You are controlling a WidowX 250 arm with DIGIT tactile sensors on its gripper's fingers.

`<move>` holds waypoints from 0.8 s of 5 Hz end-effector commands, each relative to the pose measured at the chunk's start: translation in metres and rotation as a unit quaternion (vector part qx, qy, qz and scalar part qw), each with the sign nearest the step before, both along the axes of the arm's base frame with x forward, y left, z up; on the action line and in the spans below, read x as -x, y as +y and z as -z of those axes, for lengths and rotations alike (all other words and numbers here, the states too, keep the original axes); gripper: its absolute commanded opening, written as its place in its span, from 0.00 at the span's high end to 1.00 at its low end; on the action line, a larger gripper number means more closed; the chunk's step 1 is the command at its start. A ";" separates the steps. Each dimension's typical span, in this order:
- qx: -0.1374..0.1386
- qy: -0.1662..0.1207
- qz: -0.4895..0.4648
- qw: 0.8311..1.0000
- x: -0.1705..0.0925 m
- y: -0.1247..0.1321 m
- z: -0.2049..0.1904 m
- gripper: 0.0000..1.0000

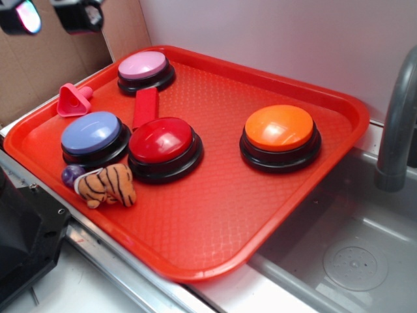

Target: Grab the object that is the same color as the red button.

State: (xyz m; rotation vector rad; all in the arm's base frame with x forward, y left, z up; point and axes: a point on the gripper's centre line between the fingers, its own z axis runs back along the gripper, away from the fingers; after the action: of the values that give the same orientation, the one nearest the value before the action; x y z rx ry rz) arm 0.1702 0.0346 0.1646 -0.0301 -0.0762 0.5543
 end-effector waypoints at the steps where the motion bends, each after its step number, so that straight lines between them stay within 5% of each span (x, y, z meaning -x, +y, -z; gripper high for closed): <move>1: 0.008 -0.038 -0.112 0.993 -0.048 0.027 0.042 0.00; 4: -0.003 -0.051 -0.169 0.984 -0.081 0.038 0.105 0.00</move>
State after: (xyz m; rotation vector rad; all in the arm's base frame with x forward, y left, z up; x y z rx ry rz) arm 0.2506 0.0685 0.0522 -0.0327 -0.1505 0.8947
